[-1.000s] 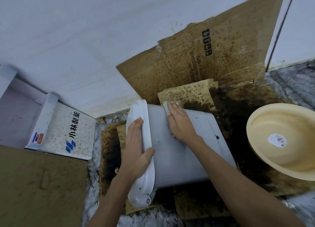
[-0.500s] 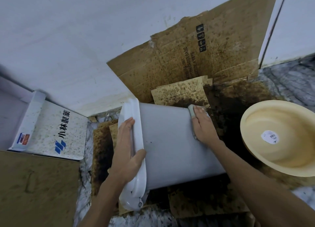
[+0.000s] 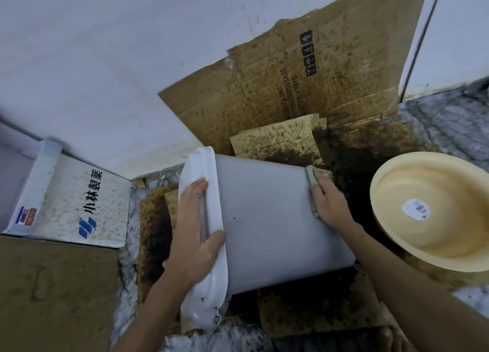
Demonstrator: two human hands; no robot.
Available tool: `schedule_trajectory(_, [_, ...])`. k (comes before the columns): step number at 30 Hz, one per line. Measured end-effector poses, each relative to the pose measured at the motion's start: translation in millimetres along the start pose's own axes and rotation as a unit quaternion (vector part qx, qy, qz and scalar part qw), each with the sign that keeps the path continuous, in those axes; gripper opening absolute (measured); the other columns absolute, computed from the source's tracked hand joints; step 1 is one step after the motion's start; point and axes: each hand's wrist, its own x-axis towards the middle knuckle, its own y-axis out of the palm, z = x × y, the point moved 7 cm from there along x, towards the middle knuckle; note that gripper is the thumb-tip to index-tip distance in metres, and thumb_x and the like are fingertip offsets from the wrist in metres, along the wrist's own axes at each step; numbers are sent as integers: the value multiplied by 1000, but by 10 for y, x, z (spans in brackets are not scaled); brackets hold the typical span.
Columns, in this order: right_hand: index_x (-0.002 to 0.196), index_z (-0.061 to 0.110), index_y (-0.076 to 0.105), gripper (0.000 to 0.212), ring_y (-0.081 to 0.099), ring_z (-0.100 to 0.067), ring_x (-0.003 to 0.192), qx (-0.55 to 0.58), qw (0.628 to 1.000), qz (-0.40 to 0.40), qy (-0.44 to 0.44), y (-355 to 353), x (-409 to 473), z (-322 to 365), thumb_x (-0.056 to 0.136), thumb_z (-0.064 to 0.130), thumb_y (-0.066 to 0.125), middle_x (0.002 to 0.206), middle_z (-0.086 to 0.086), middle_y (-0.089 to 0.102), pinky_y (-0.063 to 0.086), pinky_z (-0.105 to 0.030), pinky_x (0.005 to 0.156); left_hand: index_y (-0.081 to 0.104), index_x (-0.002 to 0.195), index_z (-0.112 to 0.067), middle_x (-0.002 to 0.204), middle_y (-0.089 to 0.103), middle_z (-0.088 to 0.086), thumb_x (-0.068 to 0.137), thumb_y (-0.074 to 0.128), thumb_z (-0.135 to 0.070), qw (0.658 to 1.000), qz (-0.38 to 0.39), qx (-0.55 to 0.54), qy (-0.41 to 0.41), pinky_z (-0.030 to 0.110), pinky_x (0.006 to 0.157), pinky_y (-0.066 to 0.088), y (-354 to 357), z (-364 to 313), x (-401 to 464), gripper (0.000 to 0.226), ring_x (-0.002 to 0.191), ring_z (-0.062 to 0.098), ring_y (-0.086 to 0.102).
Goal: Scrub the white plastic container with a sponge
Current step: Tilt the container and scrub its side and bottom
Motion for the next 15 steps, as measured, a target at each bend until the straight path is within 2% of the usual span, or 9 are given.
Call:
schedule_trajectory(3, [153,19,36,47,28,-21,148,3,1000,8,16,10,250,99,106,28,36,160,-2,35,18,-36,121,22,158,-17,161,17,-13,72,44,-51,1000,3,29,6,43,126,15,29,-55,32,95,156,12,11])
schedule_trajectory(6, [151,12,38,47,29,-21,148,8,1000,11,-27,122,262,412,106,22,39,159,-6,36,13,-28,120,22,158,-15,162,16,-13,72,43,-53,999,2,38,5,43,126,14,35,-59,39,96,155,11,9])
schedule_trajectory(11, [156,27,28,51,14,-6,152,23,991,52,-119,234,-423,576,106,27,40,164,10,23,10,-28,123,24,158,-15,162,19,-11,72,44,-52,999,-7,48,7,39,125,14,36,-67,43,95,156,14,12])
schedule_trajectory(13, [155,32,28,51,14,-2,151,22,993,53,-106,153,-630,384,106,26,41,163,15,21,10,-27,122,24,158,-16,161,19,-13,72,44,-52,999,-5,47,5,39,125,14,31,-63,50,95,156,13,11])
schedule_trajectory(15, [155,30,29,50,18,-7,151,19,998,30,-56,34,-628,177,106,26,41,161,13,24,10,-26,121,23,159,-17,162,18,-13,72,44,-52,999,-3,42,1,42,127,13,30,-49,34,95,156,13,9])
